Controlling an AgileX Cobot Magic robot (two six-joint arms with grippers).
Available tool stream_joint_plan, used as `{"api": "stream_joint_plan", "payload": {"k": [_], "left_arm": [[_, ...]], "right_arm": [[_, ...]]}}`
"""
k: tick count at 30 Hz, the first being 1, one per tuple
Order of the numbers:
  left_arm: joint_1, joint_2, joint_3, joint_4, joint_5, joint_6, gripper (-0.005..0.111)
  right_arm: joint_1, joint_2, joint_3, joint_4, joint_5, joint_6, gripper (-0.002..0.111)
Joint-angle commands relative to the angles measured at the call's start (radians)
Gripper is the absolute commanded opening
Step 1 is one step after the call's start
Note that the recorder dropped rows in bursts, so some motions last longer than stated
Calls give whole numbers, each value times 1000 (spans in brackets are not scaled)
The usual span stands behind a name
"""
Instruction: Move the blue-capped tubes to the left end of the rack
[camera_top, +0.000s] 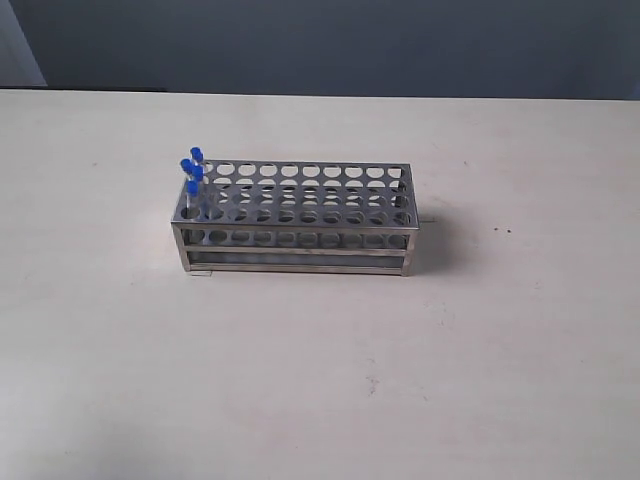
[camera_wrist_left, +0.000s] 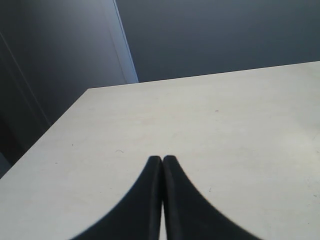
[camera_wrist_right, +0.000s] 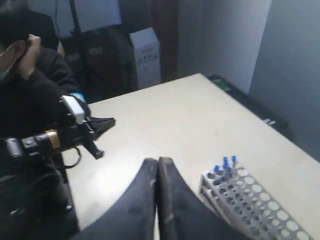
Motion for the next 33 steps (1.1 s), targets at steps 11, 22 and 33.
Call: {"api": "stream_joint_plan", "payload": {"k": [11,22,33], "left_arm": [[4,4,-2,0,-14,-3,0],[4,4,-2,5,-11,-3,0],[4,4,-2,5,-13,-3,0]], "right_arm": [[-484,-777,1028,285,-505,-382,-1],[-487,-777,1315,734,-615,-821,-1],[-487,-777,1317,728,-678,-896,-1]]}}
